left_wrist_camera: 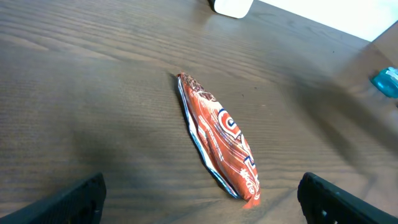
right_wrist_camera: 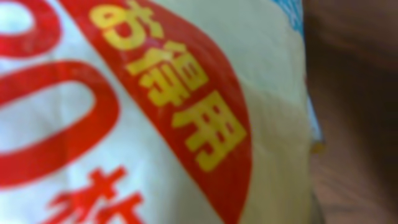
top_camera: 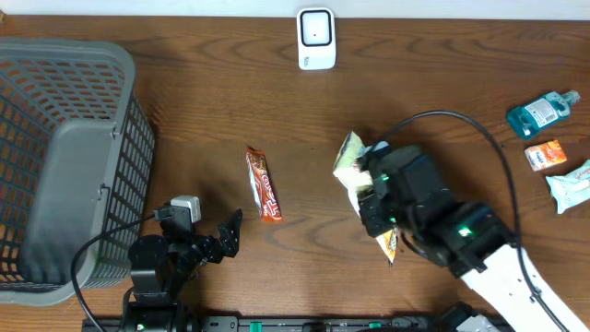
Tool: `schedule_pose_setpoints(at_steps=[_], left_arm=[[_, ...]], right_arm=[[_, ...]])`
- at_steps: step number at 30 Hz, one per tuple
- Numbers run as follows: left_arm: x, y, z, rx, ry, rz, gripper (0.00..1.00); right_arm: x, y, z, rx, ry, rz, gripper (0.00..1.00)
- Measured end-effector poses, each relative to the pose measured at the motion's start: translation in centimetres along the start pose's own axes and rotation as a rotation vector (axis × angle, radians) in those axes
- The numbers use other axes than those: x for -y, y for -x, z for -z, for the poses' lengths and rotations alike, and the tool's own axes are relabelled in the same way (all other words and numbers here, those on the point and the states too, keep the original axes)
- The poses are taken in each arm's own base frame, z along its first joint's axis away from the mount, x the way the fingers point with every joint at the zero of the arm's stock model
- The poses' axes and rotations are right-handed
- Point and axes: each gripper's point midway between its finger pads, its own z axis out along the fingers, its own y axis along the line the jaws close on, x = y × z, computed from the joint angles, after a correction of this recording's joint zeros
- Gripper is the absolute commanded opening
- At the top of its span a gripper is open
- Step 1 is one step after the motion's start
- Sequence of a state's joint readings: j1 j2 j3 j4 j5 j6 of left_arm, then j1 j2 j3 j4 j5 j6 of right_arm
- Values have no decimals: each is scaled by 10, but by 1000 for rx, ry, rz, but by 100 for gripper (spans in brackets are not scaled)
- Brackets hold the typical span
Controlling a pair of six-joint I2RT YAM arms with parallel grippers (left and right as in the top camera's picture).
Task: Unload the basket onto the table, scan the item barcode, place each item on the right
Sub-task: 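Carry the tissue bag up to the white scanner window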
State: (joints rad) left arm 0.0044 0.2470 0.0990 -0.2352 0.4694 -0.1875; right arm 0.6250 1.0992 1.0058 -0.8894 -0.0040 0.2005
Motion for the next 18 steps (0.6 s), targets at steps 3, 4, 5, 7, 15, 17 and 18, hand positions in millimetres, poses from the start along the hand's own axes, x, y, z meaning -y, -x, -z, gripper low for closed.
schedule_pose_setpoints(at_steps=[3,4,5,7,15,17,18], left_arm=[[0,0,0,0,0,0,98],[0,0,0,0,0,0,99],[0,0,0,0,0,0,99],[0,0,0,0,0,0,98],[0,0,0,-1,0,0,98],[0,0,0,0,0,0,98],[0,0,0,0,0,0,98]], right_arm=[[8,9,-12,19,-106,39,1],[11,12,-16,24,-136,45,1],[15,17,-22,36,-172,50,1],[25,29,-34,63,-246,56,2],[59,77,-99,160,-464,115,1],[69,84,-112,155,-502,125,1],[75,89,-117,153,-524,130,1]])
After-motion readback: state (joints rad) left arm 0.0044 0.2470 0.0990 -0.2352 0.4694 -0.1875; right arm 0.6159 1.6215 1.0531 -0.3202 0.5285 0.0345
